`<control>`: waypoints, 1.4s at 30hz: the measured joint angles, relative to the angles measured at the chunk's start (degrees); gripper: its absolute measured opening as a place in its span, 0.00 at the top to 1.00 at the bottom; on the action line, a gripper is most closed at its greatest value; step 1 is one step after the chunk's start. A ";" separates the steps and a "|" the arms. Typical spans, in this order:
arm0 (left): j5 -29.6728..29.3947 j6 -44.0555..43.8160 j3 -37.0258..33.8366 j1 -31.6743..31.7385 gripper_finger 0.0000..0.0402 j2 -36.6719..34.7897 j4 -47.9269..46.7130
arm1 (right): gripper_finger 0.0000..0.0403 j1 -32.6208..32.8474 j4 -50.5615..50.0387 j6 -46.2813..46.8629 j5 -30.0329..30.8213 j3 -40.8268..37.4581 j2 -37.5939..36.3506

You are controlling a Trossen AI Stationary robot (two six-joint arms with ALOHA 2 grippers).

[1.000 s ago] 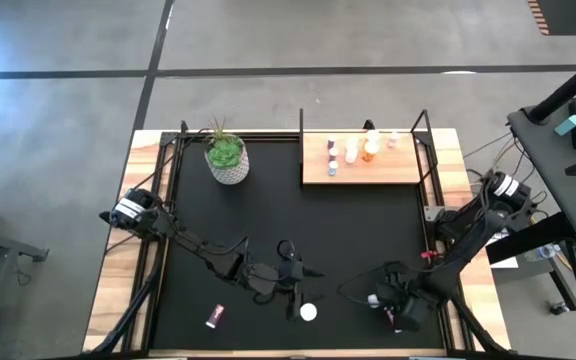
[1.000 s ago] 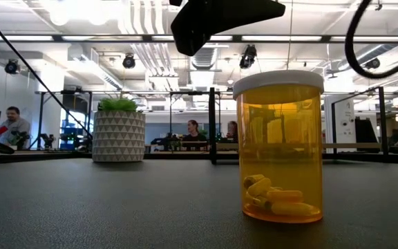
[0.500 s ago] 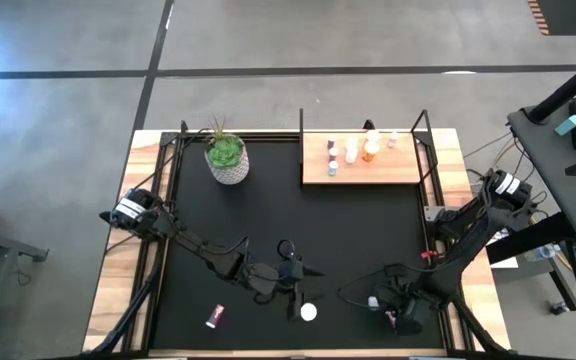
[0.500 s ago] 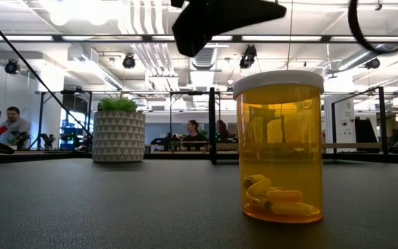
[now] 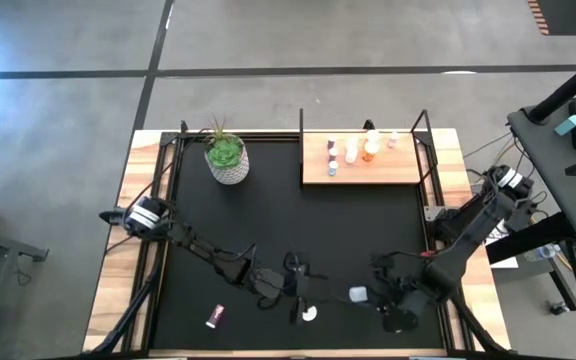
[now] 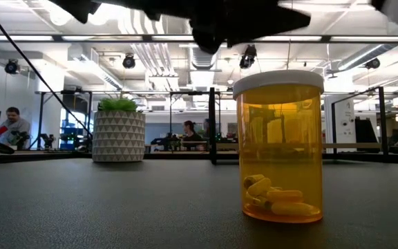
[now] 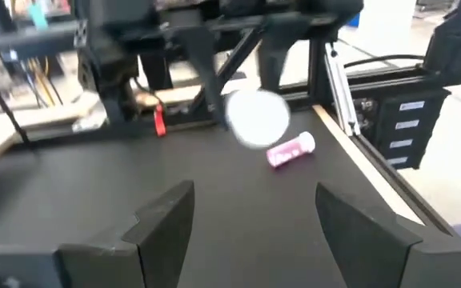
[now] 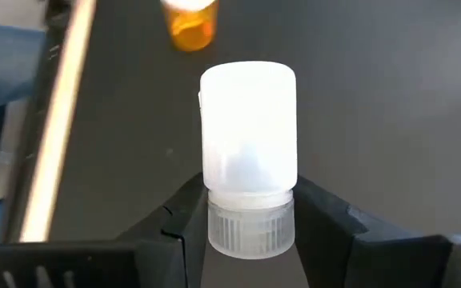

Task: Pick and place medicine bottles onto shelf by color
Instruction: Put the white pill bottle on the shelf aligned with the other white pill bottles

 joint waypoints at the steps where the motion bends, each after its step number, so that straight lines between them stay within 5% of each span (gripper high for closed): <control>1: 0.00 1.19 0.19 0.09 0.39 0.00 0.32 | 0.66 -1.03 -0.79 -0.94 0.10 0.90 0.19; 9: -0.33 11.34 0.86 0.92 0.39 -0.04 0.49 | 0.65 -8.38 -2.84 -10.63 0.13 5.00 0.26; 15: -7.34 11.72 1.49 2.36 0.39 -0.04 0.76 | 0.65 -10.92 -2.35 -15.26 0.02 5.59 0.34; 27: -5.62 9.96 3.07 4.63 0.39 -0.07 0.43 | 0.64 -14.13 -2.49 -19.39 0.00 5.62 0.58; 38: -4.03 8.46 3.07 4.74 0.67 -0.07 0.29 | 0.64 -14.09 -2.81 -19.21 0.04 5.62 0.53; 42: -3.48 7.97 3.07 4.75 0.69 -0.07 0.36 | 0.64 -14.08 -2.88 -19.17 -0.07 5.80 0.52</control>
